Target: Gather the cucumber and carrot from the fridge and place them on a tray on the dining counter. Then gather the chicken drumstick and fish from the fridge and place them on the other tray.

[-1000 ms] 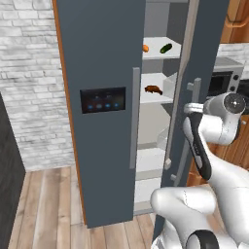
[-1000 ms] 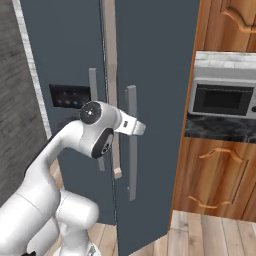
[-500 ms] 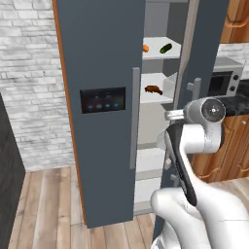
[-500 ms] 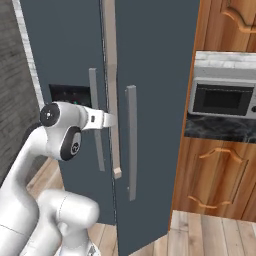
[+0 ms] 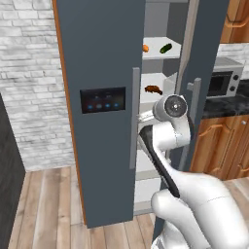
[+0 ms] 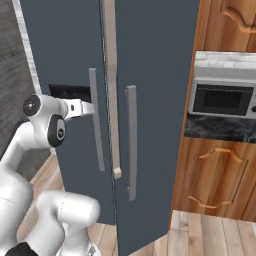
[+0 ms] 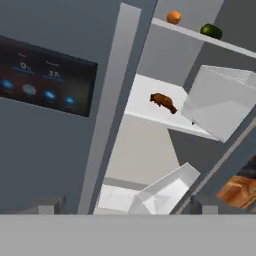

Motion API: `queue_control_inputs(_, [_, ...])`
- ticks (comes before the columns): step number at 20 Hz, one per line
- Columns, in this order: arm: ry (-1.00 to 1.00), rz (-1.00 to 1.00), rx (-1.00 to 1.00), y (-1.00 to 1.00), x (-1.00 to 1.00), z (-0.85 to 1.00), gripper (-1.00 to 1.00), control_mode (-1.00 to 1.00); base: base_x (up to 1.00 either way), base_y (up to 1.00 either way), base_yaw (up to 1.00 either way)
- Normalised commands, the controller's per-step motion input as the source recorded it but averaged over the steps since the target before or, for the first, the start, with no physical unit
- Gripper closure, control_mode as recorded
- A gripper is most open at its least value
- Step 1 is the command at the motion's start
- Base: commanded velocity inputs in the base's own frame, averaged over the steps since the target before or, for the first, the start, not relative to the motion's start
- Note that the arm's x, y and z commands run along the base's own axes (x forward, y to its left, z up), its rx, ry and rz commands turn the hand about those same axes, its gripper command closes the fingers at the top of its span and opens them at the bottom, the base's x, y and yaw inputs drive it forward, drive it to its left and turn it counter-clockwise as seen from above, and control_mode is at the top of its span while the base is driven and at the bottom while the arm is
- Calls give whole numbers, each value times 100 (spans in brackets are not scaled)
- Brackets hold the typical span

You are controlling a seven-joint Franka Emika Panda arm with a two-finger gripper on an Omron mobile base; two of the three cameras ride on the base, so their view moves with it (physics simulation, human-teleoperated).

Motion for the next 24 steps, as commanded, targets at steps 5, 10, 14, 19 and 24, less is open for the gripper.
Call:
queue_control_inputs(5, [13,0,-10,26,77,-20,-100,-100,0,0,0])
queue_control_inputs(10, [3,-2,-14,-4,29,-15,-100,-100,0,0,0])
queue_control_inputs(14, [4,-4,-10,-23,33,-12,-100,-100,0,0,0])
queue_control_inputs(19, [0,-1,-5,-26,36,-5,-100,-100,0,0,0])
queue_control_inputs(24, [1,0,-3,-9,49,-1,-100,-100,0,0,0])
